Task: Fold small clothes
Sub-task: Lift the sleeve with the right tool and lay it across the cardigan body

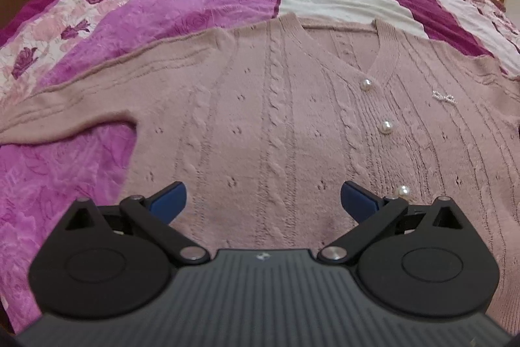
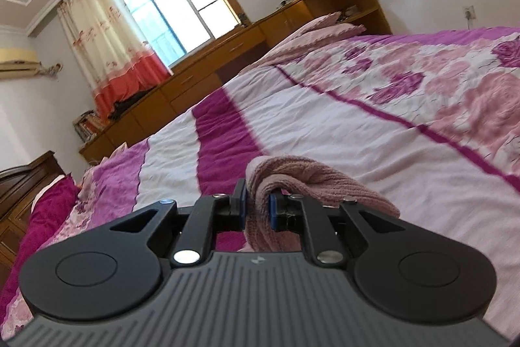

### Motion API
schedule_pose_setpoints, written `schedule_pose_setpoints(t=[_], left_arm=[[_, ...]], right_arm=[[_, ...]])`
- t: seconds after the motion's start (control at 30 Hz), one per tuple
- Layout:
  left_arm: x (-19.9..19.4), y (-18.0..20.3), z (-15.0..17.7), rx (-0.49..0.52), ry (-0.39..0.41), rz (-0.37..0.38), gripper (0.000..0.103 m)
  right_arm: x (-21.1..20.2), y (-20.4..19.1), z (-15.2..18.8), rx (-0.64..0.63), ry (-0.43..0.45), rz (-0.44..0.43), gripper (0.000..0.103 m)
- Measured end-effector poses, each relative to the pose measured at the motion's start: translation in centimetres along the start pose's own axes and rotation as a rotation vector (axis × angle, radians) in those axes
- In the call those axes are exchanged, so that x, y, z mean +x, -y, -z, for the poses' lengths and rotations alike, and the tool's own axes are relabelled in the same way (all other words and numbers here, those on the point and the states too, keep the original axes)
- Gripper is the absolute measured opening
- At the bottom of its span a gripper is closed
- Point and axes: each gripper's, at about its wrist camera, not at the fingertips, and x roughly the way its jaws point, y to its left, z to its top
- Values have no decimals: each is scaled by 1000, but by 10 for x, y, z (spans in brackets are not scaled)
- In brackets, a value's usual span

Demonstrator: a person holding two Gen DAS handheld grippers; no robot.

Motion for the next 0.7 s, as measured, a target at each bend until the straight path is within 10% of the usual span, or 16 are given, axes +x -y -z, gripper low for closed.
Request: schedule_pose_setpoints(t=[0.7], left_arm=[[-22,-77,-2,-86,73,-36,103]], right_arm=[[32,-212,97,-58,-108,-137,14]])
